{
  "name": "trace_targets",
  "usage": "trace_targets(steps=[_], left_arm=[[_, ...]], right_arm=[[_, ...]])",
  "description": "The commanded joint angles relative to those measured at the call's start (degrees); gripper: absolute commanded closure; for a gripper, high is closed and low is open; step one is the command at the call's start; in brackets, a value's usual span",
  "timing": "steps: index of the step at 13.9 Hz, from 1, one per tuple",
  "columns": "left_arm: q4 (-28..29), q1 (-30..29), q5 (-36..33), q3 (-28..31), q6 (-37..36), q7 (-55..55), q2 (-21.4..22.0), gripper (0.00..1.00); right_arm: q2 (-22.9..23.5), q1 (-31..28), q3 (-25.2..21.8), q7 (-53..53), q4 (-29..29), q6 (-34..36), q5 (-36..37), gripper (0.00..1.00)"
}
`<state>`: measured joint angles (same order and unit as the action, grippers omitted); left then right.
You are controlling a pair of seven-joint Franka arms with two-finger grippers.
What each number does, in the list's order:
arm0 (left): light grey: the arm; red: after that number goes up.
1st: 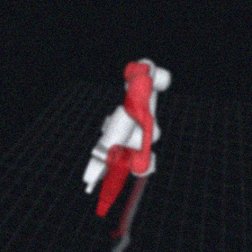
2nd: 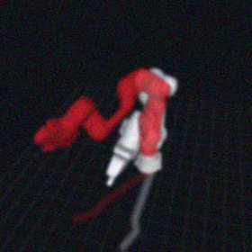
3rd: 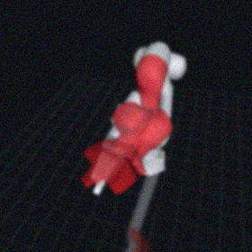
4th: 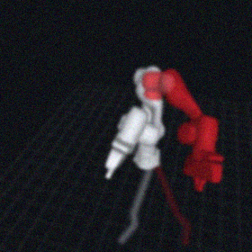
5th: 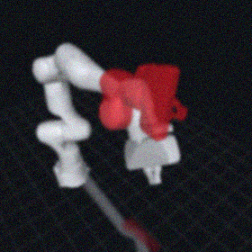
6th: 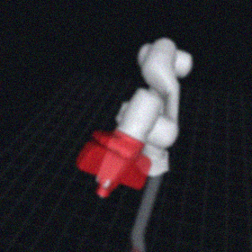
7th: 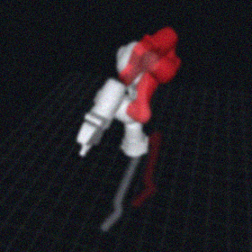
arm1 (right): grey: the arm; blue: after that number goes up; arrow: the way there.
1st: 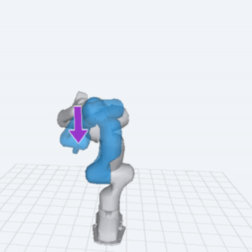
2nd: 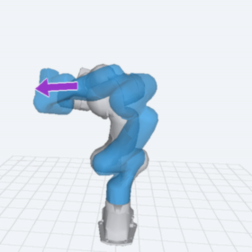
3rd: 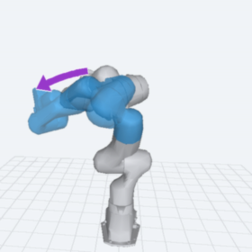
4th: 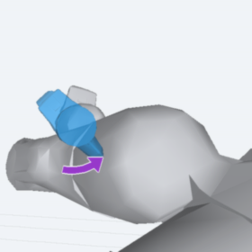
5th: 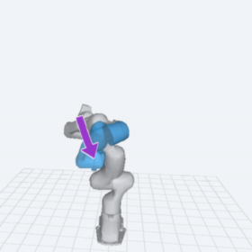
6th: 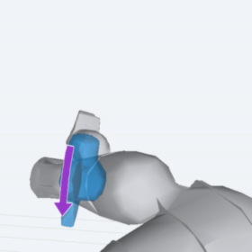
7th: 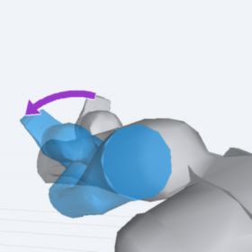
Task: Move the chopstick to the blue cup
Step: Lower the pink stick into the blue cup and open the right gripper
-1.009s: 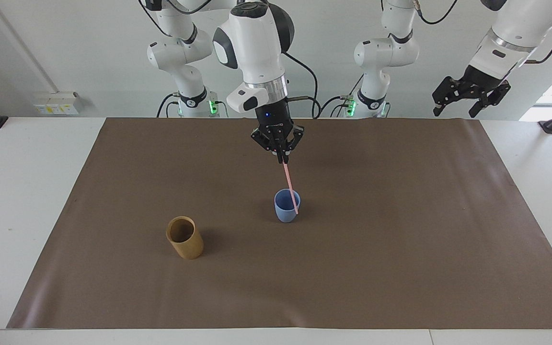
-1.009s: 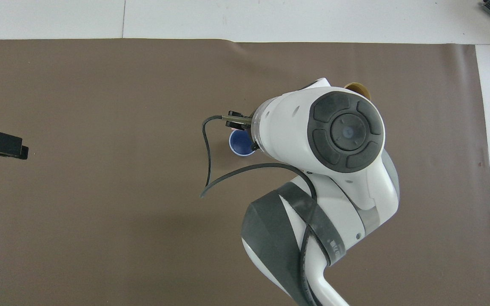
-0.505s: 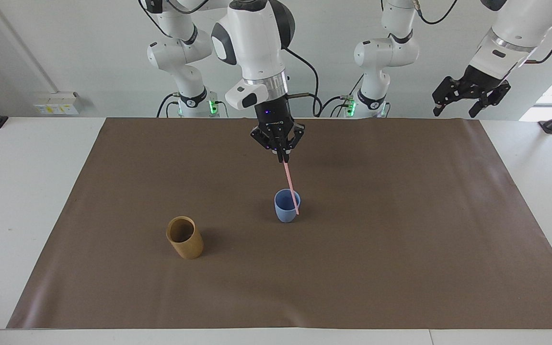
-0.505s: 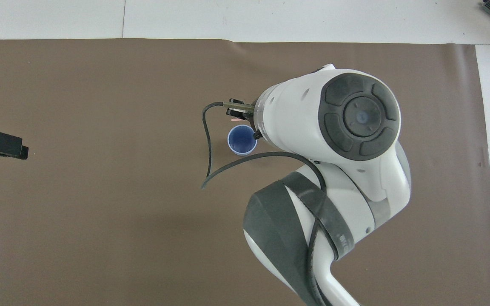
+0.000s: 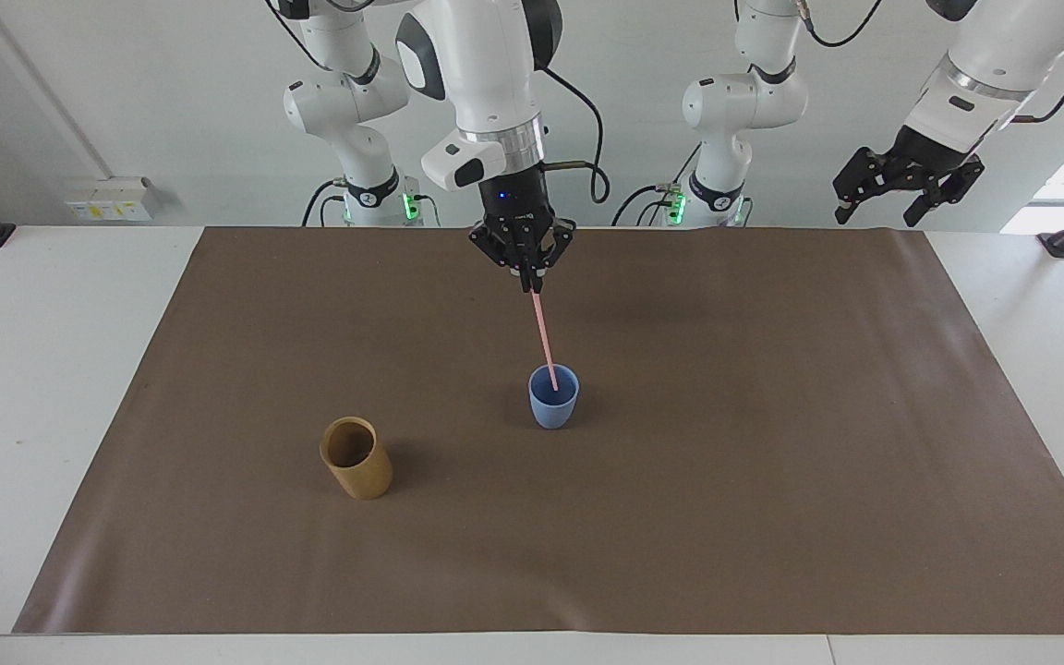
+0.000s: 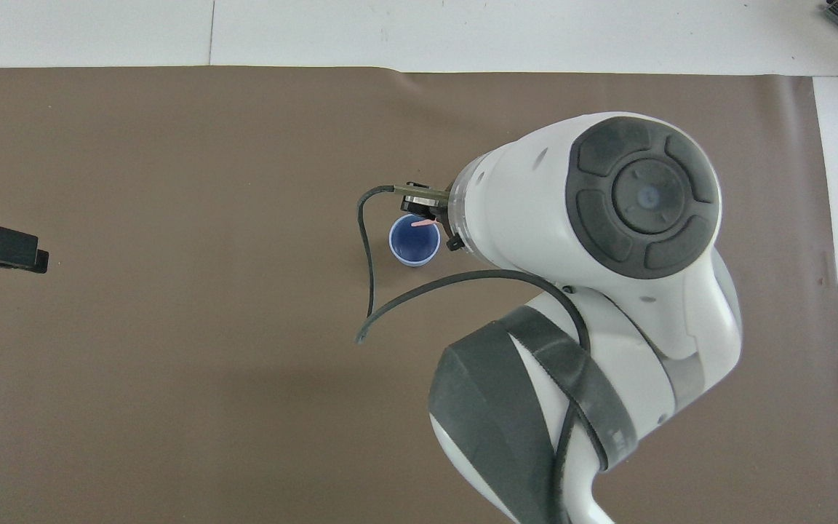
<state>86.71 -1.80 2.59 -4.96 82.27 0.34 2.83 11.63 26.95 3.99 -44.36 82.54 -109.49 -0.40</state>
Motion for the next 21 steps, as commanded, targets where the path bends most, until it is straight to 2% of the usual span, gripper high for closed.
trace_targets(steps=[1, 5, 7, 9, 10, 11, 13, 14, 15, 17, 18, 19, 21], left_arm=[[1.01, -0.92, 0.66, -0.40, -0.36, 0.01, 1.21, 0.00], [1.01, -0.92, 0.75, -0.40, -0.36, 0.01, 1.21, 0.00], [1.01, -0.92, 0.75, -0.40, -0.36, 0.01, 1.21, 0.00], [1.01, -0.92, 0.75, -0.40, -0.36, 0.01, 1.21, 0.00], [1.01, -0.92, 0.75, -0.40, -0.36, 0.01, 1.21, 0.00], [1.01, -0.92, 0.66, -0.40, -0.36, 0.01, 1.21, 0.00], [1.01, -0.92, 0.66, -0.40, -0.36, 0.01, 1.21, 0.00], [1.01, -0.92, 0.66, -0.40, -0.36, 0.01, 1.21, 0.00], [1.01, -0.92, 0.66, -0.40, -0.36, 0.01, 1.21, 0.00], [1.01, -0.92, 0.66, -0.40, -0.36, 0.01, 1.21, 0.00], [1.01, -0.92, 0.75, -0.40, -0.36, 0.01, 1.21, 0.00], [1.01, -0.92, 0.66, -0.40, -0.36, 0.01, 1.21, 0.00], [1.01, -0.92, 0.75, -0.40, -0.36, 0.01, 1.21, 0.00]], right_arm=[[-1.08, -0.76, 0.40, 4.70, 3.58, -0.89, -0.04, 1.00], [-0.82, -0.14, 0.76, 7.52, 7.89, -8.87, 0.05, 1.00], [-1.00, -0.14, 0.76, 14.17, 9.82, -9.07, -0.04, 1.00], [-0.91, -0.23, 0.76, 16.49, 10.53, -10.03, -0.13, 1.00], [-0.91, -0.75, 0.76, 16.85, 10.62, -10.04, -0.13, 0.95], [-0.82, -0.75, 0.76, 17.55, 10.88, -10.12, -0.22, 0.84], [-0.38, -0.40, 0.76, 17.55, 11.06, -10.13, -0.22, 0.80], [-0.21, -0.40, 0.76, 17.55, 10.89, -10.12, -0.65, 0.72], [-0.03, -0.40, 0.76, 17.03, 10.54, -10.21, -0.92, 0.55], [0.58, -0.31, 0.76, 16.85, 8.78, -9.78, -0.92, 0.34], [0.58, -0.40, 0.67, 16.85, 8.34, -9.86, -0.92, 0.09], [0.32, -0.84, 0.58, 16.76, 7.55, -9.34, -0.92, 0.00], [-1.51, -2.32, -0.21, 16.76, 7.28, -8.37, -0.66, 0.00]])
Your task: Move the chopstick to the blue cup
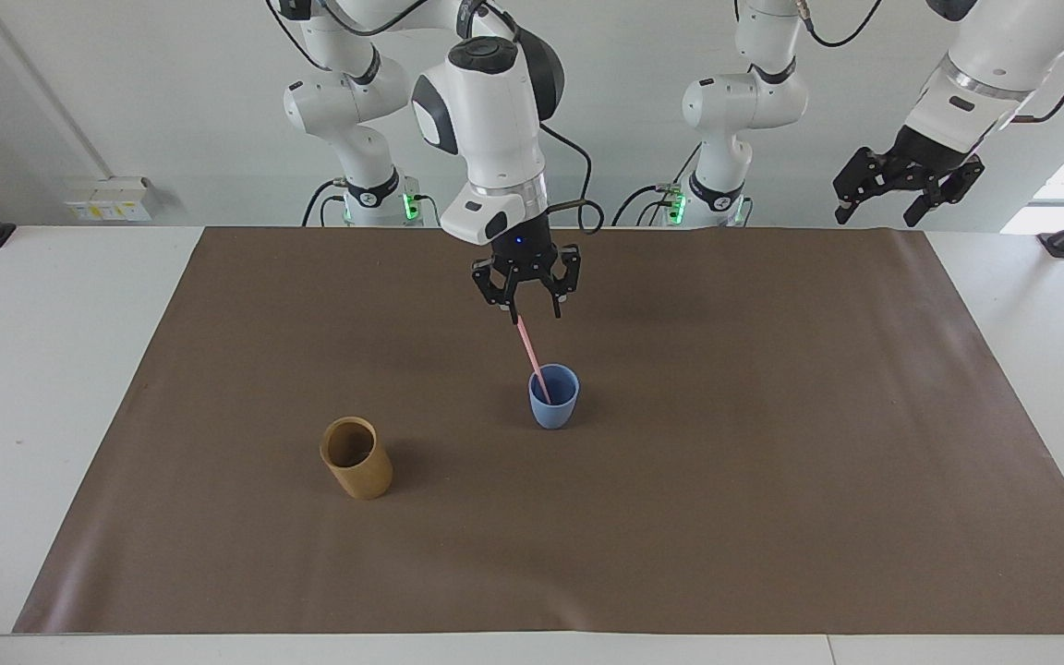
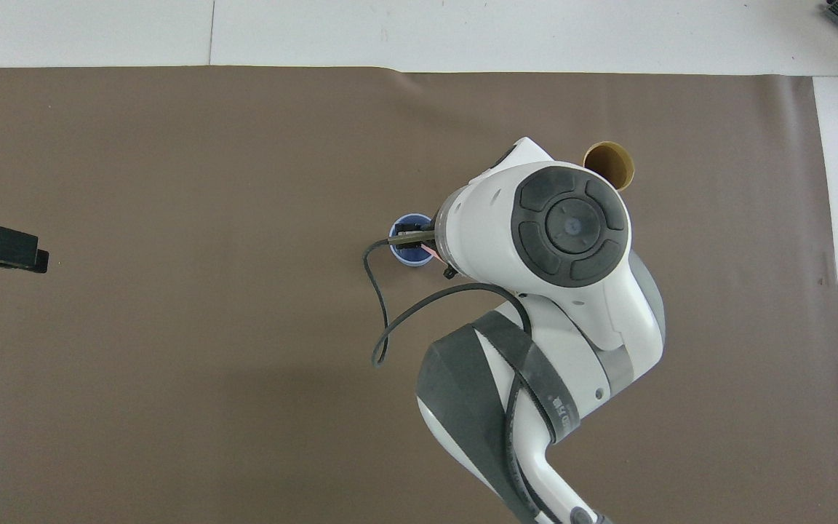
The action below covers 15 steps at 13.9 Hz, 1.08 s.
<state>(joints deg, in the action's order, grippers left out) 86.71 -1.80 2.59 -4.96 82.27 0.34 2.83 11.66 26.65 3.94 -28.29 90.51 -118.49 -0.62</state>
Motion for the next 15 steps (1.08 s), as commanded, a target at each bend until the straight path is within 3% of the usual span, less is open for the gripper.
trace_targets(steps=[1, 6, 10, 15], left_arm=[[1.09, -0.92, 0.66, -0.40, -0.36, 0.01, 1.21, 0.00], [1.09, -0.92, 0.75, -0.40, -0.36, 0.01, 1.21, 0.00], [1.09, -0.92, 0.66, -0.40, -0.36, 0.01, 1.21, 0.00], [1.01, -0.92, 0.66, -0.40, -0.36, 0.01, 1.21, 0.00]], right_arm=[[-2.95, -3.87, -0.25, 0.69, -0.69, 2.28, -0.18, 0.00], [-8.84, -17.13, -0.69, 1.84, -0.69, 11.34, 1.23, 0.00], [-10.69, -20.93, -0.86, 9.90, -0.69, 20.56, 1.50, 0.00], [-13.50, -26.55, -0.87, 14.66, -0.86, 27.17, 1.50, 0.00]])
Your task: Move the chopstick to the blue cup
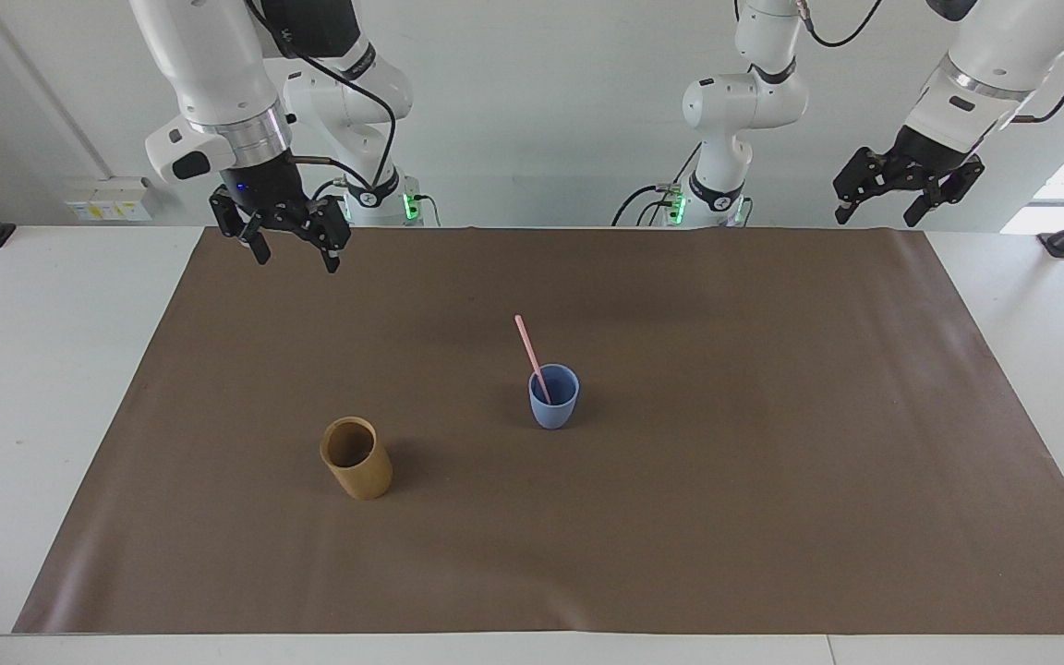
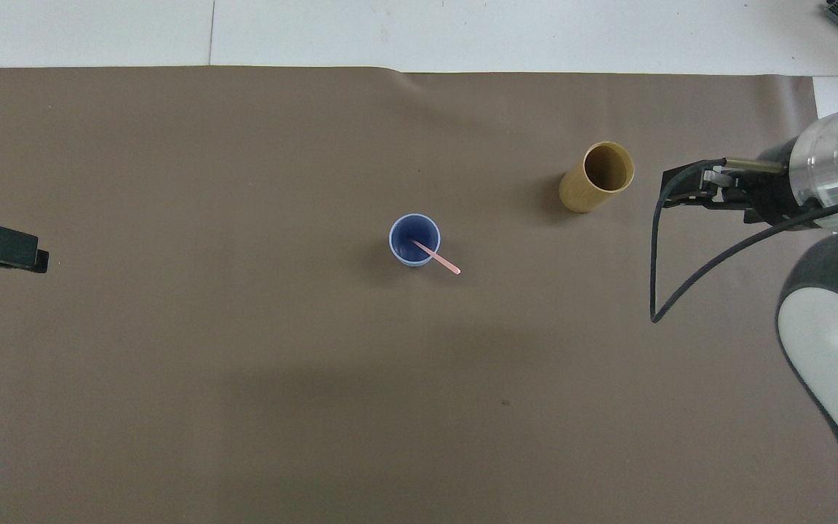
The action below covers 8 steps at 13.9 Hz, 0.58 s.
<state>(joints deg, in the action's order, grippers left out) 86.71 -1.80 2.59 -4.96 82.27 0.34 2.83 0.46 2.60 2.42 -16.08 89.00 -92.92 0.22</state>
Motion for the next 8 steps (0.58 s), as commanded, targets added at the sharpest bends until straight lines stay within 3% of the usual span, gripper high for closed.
trace_targets(steps=[1, 8], left_arm=[[1.01, -0.92, 0.75, -0.40, -0.36, 0.01, 1.21, 0.00], [1.01, -0.92, 0.75, -0.40, -0.36, 0.01, 1.21, 0.00]], right_arm=[[-2.83, -2.77, 0.48, 2.45, 0.56, 2.56, 0.66, 0.00], [-2.04, -2.16, 0.83, 3.86, -2.08, 6.61, -0.31, 0.00]])
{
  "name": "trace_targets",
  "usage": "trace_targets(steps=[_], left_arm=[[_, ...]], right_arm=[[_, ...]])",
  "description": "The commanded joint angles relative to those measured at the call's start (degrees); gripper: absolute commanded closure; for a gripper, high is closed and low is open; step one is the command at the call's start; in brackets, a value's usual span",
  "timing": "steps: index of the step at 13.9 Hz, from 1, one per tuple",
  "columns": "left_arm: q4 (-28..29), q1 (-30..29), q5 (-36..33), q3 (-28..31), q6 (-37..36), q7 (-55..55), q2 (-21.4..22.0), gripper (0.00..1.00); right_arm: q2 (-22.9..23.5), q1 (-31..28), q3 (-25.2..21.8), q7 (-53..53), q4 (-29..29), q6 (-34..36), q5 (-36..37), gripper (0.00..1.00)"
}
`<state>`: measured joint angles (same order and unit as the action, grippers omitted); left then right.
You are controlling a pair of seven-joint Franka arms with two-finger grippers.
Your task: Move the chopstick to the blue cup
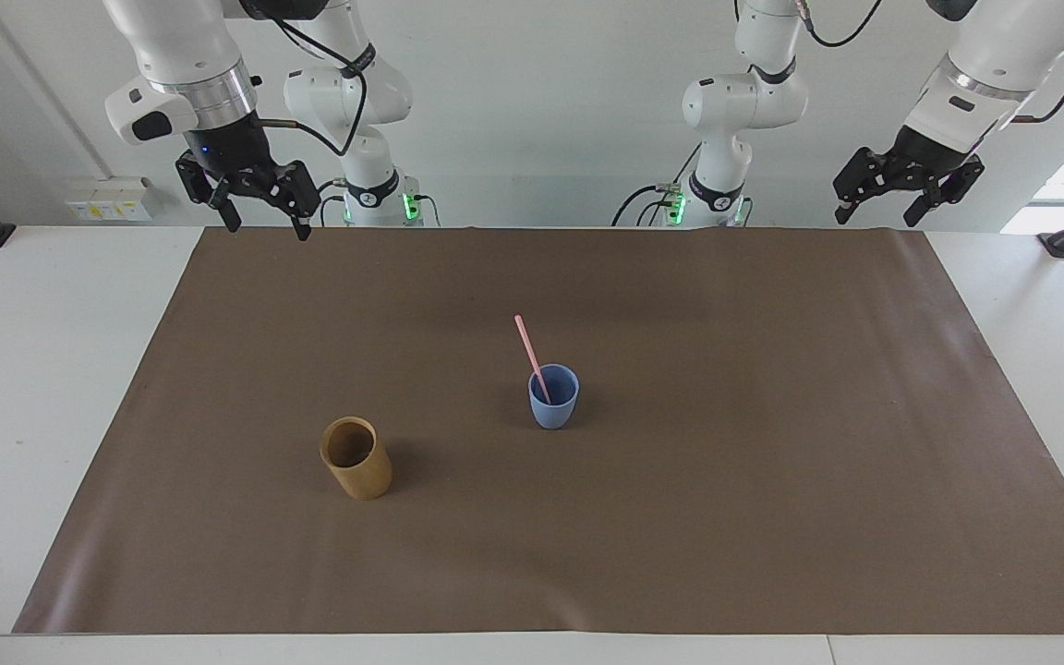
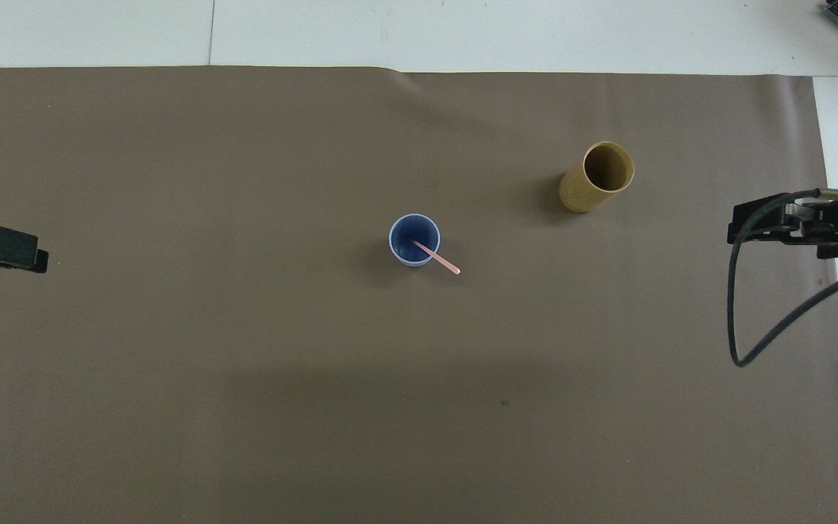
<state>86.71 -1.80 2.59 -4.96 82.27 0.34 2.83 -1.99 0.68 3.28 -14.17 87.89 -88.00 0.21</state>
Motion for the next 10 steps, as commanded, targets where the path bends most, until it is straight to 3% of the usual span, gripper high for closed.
trace_targets(steps=[1, 10], left_arm=[[1.01, -0.92, 0.66, -0.40, -0.36, 0.01, 1.21, 0.00], [1.01, -0.92, 0.66, -0.40, -0.36, 0.01, 1.21, 0.00]], right_arm=[[0.32, -0.24, -0.12, 2.73, -0.88, 1.78, -0.39, 0.00], [-0.38, -0.15, 0.15, 3.27, -0.09, 3.10, -0.56, 0.00]])
